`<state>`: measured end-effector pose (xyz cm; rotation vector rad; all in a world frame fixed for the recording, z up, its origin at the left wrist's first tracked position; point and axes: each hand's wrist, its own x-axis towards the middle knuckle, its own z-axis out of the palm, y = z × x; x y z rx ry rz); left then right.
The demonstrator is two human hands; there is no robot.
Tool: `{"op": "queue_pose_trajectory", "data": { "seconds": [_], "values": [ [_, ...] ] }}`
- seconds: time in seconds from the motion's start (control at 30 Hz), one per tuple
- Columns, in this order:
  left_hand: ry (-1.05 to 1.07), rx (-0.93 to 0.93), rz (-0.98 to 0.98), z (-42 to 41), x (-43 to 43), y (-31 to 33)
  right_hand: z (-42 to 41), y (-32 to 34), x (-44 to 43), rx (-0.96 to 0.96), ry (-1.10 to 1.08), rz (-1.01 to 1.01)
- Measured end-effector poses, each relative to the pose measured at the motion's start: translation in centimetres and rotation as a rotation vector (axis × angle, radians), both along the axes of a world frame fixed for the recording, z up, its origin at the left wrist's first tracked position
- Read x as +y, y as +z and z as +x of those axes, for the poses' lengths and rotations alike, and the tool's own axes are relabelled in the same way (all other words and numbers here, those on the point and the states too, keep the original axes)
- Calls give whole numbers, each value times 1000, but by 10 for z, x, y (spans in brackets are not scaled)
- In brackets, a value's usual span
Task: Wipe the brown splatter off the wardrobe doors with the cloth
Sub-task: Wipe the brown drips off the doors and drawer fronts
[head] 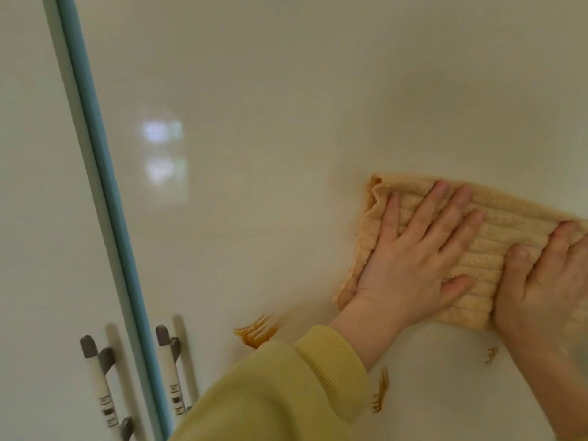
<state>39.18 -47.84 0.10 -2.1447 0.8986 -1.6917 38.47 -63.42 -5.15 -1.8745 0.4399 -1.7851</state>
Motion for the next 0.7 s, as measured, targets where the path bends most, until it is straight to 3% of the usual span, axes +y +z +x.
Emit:
{"op": "queue_pose_trajectory", "data": {
  "seconds": [0.37, 0.7],
  "values": [
    [-19, 3, 54, 1, 70, -6, 0, -13, 73, 6, 37, 94],
    [-69, -37, -10, 1, 158, 7, 1, 7, 157, 39, 111, 76]
  ]
}}
